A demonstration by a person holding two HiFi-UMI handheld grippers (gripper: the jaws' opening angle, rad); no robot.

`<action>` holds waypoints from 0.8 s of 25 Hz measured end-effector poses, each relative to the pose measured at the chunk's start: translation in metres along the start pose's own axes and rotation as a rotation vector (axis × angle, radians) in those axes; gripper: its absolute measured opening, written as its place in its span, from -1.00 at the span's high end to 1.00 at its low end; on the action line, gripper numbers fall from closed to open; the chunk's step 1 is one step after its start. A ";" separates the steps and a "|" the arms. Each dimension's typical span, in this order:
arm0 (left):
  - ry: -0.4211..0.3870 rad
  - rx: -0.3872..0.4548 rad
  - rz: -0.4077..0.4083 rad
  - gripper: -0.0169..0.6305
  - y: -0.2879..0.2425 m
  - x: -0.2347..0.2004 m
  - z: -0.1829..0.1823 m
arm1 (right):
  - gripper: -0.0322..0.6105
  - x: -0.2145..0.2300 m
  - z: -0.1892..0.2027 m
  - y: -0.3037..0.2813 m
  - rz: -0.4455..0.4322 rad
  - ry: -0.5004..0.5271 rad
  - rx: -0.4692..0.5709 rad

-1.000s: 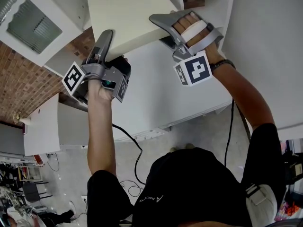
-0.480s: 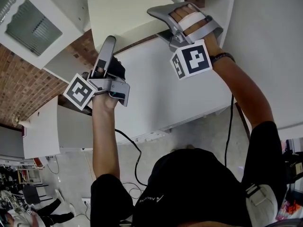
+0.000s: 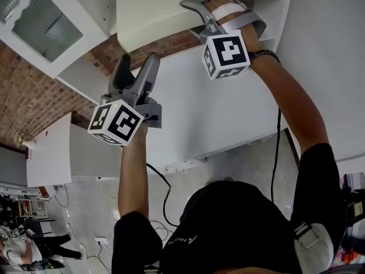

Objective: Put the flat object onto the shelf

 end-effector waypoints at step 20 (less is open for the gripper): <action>-0.242 -0.108 0.019 0.64 0.018 0.019 0.050 | -0.02 0.009 0.015 -0.061 -0.076 -0.007 0.005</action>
Point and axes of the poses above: the fingertips, and each gripper's own axes: y backward along the fingers, x to its right, z out of its underside, the point moved 5 cm from there along y, backward along the fingers, and after that the axes turned 12 degrees about y, right-handed, at the moved point
